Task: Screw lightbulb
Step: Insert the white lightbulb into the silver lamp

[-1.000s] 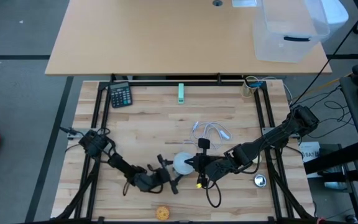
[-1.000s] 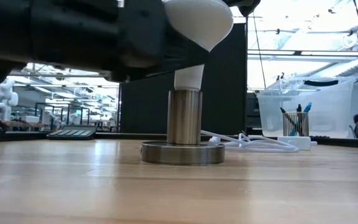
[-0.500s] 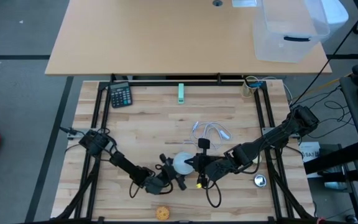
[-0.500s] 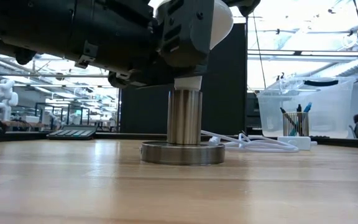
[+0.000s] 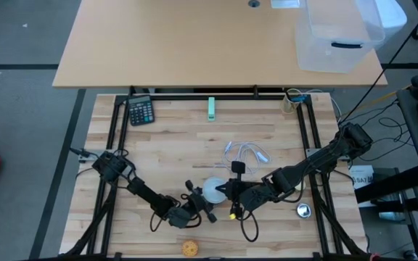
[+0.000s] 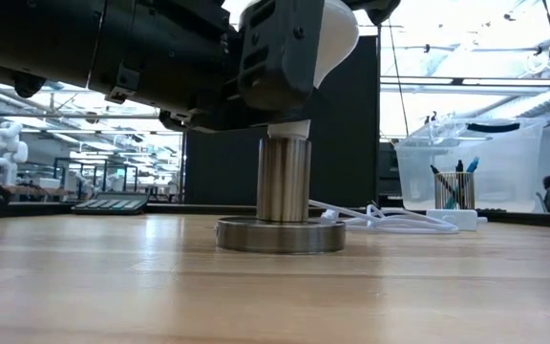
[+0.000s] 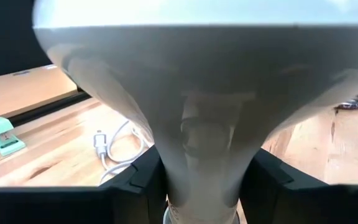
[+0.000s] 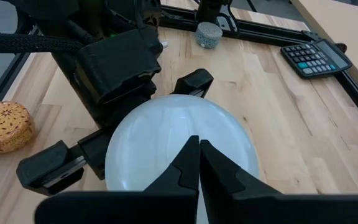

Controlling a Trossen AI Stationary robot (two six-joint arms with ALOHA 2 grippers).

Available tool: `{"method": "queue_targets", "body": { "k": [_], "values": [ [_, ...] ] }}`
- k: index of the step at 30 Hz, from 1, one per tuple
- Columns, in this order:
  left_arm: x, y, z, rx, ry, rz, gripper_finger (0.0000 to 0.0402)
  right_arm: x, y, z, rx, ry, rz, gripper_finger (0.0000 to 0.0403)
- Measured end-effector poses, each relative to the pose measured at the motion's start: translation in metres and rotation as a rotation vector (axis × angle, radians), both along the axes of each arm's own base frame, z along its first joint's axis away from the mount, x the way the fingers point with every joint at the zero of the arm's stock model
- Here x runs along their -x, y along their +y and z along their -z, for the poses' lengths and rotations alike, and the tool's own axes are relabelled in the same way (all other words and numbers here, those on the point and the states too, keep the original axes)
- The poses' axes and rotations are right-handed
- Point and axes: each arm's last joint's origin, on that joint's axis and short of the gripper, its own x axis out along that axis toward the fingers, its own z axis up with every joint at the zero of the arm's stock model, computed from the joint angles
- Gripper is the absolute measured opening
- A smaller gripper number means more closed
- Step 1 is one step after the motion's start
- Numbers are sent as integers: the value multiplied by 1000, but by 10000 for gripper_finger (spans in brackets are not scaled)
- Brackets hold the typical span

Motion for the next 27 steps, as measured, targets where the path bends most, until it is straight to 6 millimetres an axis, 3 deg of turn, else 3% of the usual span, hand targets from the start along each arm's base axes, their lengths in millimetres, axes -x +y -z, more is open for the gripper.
{"method": "queue_targets", "body": {
  "k": [13, 20, 27],
  "values": [
    [-5, 5, 1, 5, 7, 88, 149, 1, 0, 0, 1, 3, 4, 0],
    [-8, 17, 3, 93, -48, 262, 149, 1, 0, 0, -10, 5, -1, 0],
    [-7, 25, 6, 117, -53, 302, 155, 2, -1, 1, -60, 9, 49, 0]
  ]
}}
